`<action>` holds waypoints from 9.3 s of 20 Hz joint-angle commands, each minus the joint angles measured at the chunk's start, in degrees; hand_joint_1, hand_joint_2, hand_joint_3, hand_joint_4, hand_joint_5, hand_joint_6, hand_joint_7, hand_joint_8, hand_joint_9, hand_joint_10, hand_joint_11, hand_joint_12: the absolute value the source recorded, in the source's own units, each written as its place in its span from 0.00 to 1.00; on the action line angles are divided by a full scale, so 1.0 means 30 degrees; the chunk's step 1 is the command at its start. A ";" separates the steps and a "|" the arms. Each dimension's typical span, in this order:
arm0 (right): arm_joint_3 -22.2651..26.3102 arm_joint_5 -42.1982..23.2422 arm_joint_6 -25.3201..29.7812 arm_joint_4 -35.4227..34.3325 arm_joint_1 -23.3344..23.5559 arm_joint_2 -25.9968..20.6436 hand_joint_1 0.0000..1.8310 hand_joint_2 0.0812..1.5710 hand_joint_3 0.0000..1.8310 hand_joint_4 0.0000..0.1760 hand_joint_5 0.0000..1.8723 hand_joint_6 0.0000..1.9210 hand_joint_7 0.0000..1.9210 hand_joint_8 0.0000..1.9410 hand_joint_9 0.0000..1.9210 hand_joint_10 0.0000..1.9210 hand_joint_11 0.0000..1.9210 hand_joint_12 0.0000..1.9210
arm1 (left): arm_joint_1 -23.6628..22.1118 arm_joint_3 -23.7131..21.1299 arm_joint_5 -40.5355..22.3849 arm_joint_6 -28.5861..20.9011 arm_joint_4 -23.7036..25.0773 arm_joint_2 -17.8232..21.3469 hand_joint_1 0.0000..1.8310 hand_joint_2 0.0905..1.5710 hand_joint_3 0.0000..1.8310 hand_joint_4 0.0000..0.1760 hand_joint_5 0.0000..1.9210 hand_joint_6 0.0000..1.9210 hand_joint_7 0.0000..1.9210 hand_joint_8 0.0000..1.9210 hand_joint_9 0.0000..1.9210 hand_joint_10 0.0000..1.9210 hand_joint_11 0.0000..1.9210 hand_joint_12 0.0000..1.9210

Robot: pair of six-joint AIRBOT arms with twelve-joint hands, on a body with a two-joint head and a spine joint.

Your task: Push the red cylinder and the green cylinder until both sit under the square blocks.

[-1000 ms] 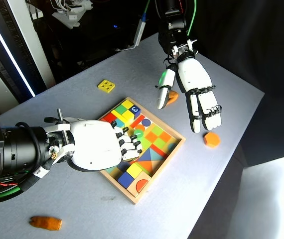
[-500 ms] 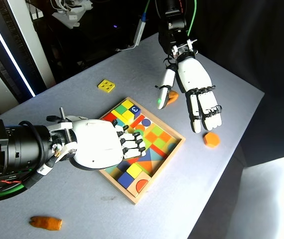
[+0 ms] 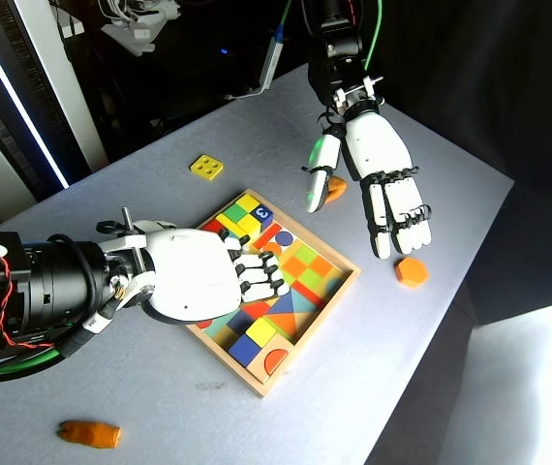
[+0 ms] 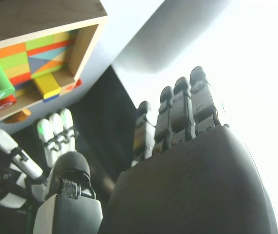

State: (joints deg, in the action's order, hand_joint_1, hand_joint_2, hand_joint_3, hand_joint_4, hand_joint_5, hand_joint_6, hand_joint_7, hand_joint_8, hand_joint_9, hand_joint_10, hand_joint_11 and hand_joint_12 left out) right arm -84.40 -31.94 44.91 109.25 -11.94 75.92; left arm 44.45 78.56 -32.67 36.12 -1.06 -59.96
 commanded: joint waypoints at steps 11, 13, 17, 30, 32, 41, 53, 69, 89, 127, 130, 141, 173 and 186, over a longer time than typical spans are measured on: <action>-0.0129 0.0925 -0.0417 -0.1100 0.0038 0.0054 0.16 0.67 0.00 1.00 0.17 0.00 0.00 0.00 0.00 0.00 0.00 0.00 | -0.0526 0.0084 -0.2196 -0.0162 -0.0185 0.0013 0.00 0.72 0.00 0.79 0.05 0.00 0.02 0.00 0.00 0.00 0.00 0.00; -0.0224 0.1112 -0.0400 -0.1100 -0.0098 0.0056 0.18 0.67 0.00 0.97 0.18 0.00 0.00 0.00 0.00 0.00 0.01 0.00 | -0.0530 0.0082 -0.2196 -0.0170 -0.0174 0.0013 0.02 0.72 0.00 0.83 0.06 0.00 0.02 0.00 0.00 0.00 0.00 0.01; -0.0423 0.1267 -0.0211 -0.1100 -0.0333 0.0119 0.16 0.67 0.00 0.97 0.18 0.00 0.00 0.00 0.00 0.00 0.01 0.01 | -0.0528 0.0072 -0.2194 -0.0214 -0.0132 0.0017 0.02 0.73 0.00 0.76 0.06 0.00 0.03 0.00 0.01 0.00 0.00 0.01; -0.0738 0.1528 -0.0022 -0.1100 -0.0770 0.0305 0.18 0.67 0.00 0.89 0.19 0.00 0.00 0.00 0.00 0.00 0.00 0.09 | -0.0528 0.0061 -0.2167 -0.0237 -0.0082 0.0026 0.02 0.71 0.00 0.80 0.06 0.00 0.02 0.00 0.00 0.00 0.00 0.00; -0.0818 0.1532 0.0028 -0.1100 -0.0847 0.0339 0.17 0.67 0.00 0.86 0.19 0.00 0.00 0.00 0.00 0.00 0.00 0.09 | -0.0528 0.0061 -0.2167 -0.0239 -0.0069 0.0028 0.02 0.72 0.00 0.77 0.06 0.00 0.03 0.00 0.01 0.00 0.01 0.00; -0.0914 0.1502 0.0125 -0.1093 -0.0913 0.0329 0.20 0.67 0.00 0.80 0.21 0.00 0.00 0.00 0.00 0.00 0.00 0.11 | -0.0505 0.0051 -0.2137 -0.0239 -0.0061 0.0036 0.02 0.73 0.00 0.79 0.06 0.00 0.03 0.00 0.01 0.00 0.01 0.01; -0.0908 0.0847 0.0559 -0.0818 -0.0633 0.0049 0.20 0.66 0.00 0.82 0.23 0.00 0.01 0.00 0.00 0.00 0.00 0.18 | -0.0337 -0.0012 -0.2125 -0.0239 -0.0071 0.0133 0.01 0.72 0.00 0.77 0.05 0.00 0.03 0.00 0.01 0.00 0.01 0.00; -0.0763 0.0717 0.1229 -0.0172 -0.0503 -0.0507 0.24 0.66 0.00 0.72 0.26 0.00 0.01 0.00 0.00 0.00 0.00 0.15 | -0.0249 -0.0077 -0.2104 -0.0240 -0.0082 0.0234 0.02 0.73 0.00 0.83 0.05 0.00 0.02 0.00 0.00 0.00 0.00 0.01; -0.0386 0.0566 0.2112 0.0668 -0.0652 -0.1195 0.19 0.68 0.00 0.81 0.24 0.00 0.00 0.00 0.00 0.00 0.00 0.12 | -0.0142 -0.0071 -0.2095 -0.0242 -0.0103 0.0280 0.01 0.72 0.00 0.94 0.06 0.00 0.02 0.00 0.00 0.00 0.01 0.01; 0.0330 0.0234 0.2791 0.0859 -0.0682 -0.2373 0.22 0.68 0.00 0.52 0.40 0.00 0.03 0.00 0.00 0.00 0.00 0.31 | 0.0007 -0.0124 -0.2122 -0.0242 -0.0273 0.0324 0.03 0.70 0.00 0.79 0.06 0.00 0.02 0.00 0.02 0.00 0.00 0.11; 0.0347 0.0230 0.2791 0.0856 -0.0466 -0.2379 0.22 0.68 0.00 0.50 0.39 0.00 0.03 0.00 0.00 0.00 0.00 0.27 | 0.0024 -0.0124 -0.2122 -0.0244 -0.0273 0.0324 0.04 0.71 0.00 0.73 0.07 0.00 0.02 0.00 0.00 0.00 0.00 0.05; 0.1025 0.0239 0.1924 0.0441 0.0828 -0.2843 0.24 0.67 0.00 0.54 0.40 0.00 0.05 0.00 0.00 0.00 0.00 0.28 | 0.0085 -0.0119 -0.2148 -0.0244 -0.0351 0.0326 0.03 0.71 0.00 0.71 0.05 0.00 0.02 0.00 0.00 0.00 0.00 0.02; -0.0392 0.0014 -0.3821 -0.6285 -0.0153 0.0992 0.23 0.67 0.00 0.82 0.33 0.00 0.02 0.00 0.00 0.00 0.00 0.21 | -0.0623 0.1025 -0.0458 0.0277 -0.0514 -0.0232 0.02 0.72 0.00 0.82 0.04 0.00 0.00 0.00 0.01 0.00 0.00 0.17; -0.1374 0.0430 -0.4720 -0.7510 -0.0556 0.2042 0.23 0.67 0.00 0.65 0.32 0.00 0.02 0.00 0.00 0.00 0.00 0.20 | -0.0919 0.1621 0.0608 0.0904 -0.0512 -0.0780 0.03 0.74 0.00 0.83 0.02 0.00 0.00 0.00 0.00 0.00 0.00 0.10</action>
State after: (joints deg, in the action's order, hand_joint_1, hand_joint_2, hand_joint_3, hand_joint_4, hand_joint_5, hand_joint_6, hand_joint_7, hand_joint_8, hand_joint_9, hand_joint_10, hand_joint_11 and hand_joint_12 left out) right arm -88.64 -29.85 30.57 90.15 -13.89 82.19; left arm 42.41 83.11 -24.88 38.94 -1.93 -62.08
